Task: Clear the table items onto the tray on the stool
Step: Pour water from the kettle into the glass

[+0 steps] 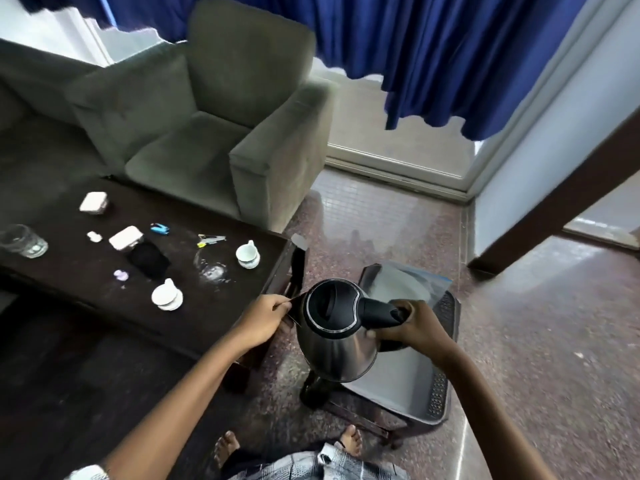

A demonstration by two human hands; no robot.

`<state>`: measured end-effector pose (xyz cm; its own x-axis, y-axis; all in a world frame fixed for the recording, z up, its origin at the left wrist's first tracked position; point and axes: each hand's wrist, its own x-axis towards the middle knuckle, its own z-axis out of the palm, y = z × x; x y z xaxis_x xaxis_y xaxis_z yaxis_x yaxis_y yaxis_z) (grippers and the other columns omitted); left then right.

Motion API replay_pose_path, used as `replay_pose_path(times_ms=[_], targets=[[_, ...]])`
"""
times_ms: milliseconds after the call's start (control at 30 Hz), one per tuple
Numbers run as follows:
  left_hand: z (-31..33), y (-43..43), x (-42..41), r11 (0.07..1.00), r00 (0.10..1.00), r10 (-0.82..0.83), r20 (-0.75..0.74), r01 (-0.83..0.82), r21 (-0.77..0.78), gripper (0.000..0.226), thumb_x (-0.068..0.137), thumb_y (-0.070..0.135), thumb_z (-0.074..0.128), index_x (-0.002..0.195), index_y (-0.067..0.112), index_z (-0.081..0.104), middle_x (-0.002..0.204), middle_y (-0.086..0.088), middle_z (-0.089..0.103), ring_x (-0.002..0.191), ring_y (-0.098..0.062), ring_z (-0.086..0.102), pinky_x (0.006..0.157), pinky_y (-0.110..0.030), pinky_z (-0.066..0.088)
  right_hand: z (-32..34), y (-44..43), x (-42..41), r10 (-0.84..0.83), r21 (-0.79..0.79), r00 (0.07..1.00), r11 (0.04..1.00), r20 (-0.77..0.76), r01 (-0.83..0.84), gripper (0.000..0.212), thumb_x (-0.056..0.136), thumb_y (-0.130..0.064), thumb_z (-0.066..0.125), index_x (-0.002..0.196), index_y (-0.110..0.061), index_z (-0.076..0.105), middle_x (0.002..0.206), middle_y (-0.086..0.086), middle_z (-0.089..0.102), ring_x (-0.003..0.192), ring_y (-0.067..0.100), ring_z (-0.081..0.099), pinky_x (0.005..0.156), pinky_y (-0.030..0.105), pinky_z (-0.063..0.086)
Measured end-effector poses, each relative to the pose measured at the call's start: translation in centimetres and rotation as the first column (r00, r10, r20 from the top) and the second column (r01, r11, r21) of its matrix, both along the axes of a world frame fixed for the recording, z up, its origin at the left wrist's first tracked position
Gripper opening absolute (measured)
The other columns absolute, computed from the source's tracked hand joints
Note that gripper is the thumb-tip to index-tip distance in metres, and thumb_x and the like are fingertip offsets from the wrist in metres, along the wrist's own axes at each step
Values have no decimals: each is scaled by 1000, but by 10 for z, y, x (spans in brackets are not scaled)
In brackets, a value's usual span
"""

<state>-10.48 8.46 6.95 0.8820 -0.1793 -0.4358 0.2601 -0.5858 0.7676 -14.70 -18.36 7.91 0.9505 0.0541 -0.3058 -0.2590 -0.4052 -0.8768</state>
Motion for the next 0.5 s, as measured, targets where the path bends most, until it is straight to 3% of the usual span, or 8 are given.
replay_pose_path(times_ms=[67,167,267,500], targets=[[4,35,-4,995,996,83,31,-81,-66,28,97,11,44,78,19,63,61,3,63,43,0,58,57,-23,45,9,35,6,0,14,1000,1000,17,-1,36,49,-19,91,55,-12,57,47,-10,50,47,3,44,48,18,34],[12,94,-11,950,970,241,2,-236,-207,27,98,10,41,78,16,58,61,-3,58,38,2,52,46,-11,41,22,97,12,9,31,1000,999,29,-10,53,40,-35,89,71,0,65,58,1,59,55,11,53,54,27,40],[17,159,-17,886,938,345,-28,-335,-321,31,99,15,40,73,14,56,60,-3,56,40,1,51,54,-19,41,28,164,16,-7,41,999,999,32,6,55,41,-34,91,69,3,62,58,3,54,56,12,50,56,30,37],[18,305,-16,754,852,515,-90,-501,-426,32,99,21,38,76,15,58,66,-3,56,48,-4,52,57,-21,44,38,321,38,15,77,999,997,43,-18,34,49,-11,90,69,1,66,61,3,56,60,9,51,58,27,41]])
